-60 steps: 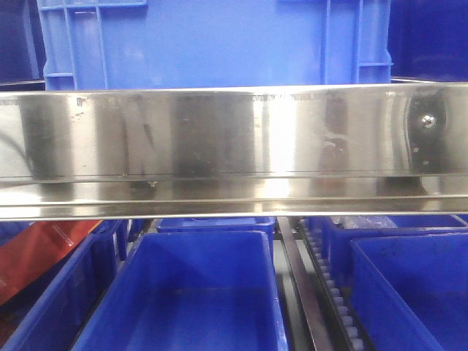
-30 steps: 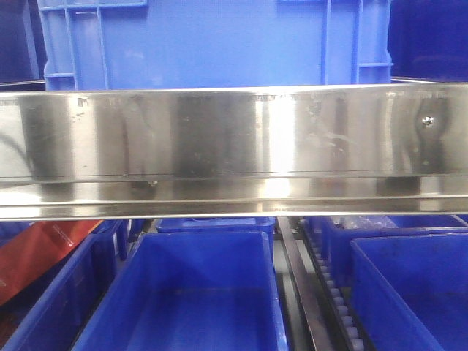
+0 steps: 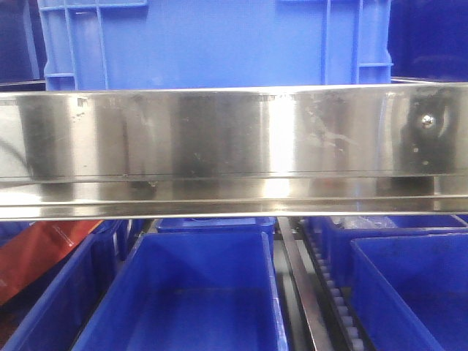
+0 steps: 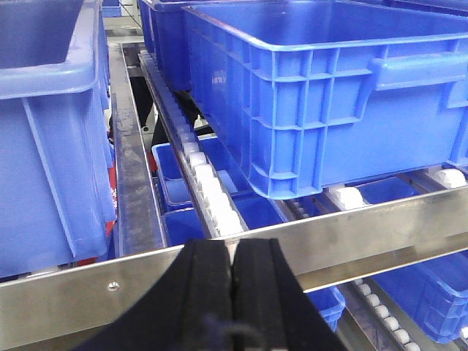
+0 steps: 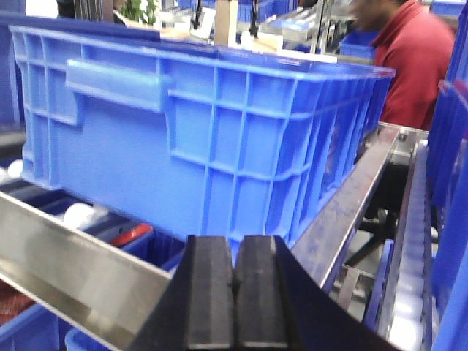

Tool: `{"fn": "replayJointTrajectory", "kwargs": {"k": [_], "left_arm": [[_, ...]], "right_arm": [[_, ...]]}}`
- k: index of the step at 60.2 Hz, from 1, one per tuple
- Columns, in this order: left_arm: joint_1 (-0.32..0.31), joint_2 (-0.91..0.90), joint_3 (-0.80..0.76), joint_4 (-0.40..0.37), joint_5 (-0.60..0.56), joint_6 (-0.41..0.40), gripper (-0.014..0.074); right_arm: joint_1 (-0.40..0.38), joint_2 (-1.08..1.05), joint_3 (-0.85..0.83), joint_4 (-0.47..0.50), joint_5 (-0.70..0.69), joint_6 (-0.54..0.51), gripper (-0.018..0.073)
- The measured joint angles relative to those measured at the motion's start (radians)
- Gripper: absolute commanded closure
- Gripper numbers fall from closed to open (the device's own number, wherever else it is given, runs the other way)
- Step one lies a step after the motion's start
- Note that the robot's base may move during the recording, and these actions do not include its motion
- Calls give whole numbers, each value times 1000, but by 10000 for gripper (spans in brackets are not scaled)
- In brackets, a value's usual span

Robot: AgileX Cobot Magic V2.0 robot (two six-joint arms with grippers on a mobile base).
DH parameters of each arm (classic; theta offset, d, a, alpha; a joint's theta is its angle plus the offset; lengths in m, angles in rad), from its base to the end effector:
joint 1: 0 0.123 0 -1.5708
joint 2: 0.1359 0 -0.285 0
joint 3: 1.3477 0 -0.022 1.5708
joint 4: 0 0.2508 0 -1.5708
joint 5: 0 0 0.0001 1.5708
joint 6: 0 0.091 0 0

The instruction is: Place cylindrical capacitor in blue bin on shelf

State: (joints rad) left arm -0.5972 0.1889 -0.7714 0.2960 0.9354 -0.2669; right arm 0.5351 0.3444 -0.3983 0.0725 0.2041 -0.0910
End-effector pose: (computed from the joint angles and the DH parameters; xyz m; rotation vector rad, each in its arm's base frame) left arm 0.0109 0.0184 0.3654 0.2929 1.7927 -0.2718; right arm 0.0709 0.0436 0.3060 -0.4627 1.5825 0.4062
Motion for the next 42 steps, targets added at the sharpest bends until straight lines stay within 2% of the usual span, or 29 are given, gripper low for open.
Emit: {"fn": "replayJointTrajectory", "kwargs": {"k": [42], "left_arm": [[0,0,0,0,0,0,707]], "right_arm": [[0,0,0,0,-8,0,722]]}}
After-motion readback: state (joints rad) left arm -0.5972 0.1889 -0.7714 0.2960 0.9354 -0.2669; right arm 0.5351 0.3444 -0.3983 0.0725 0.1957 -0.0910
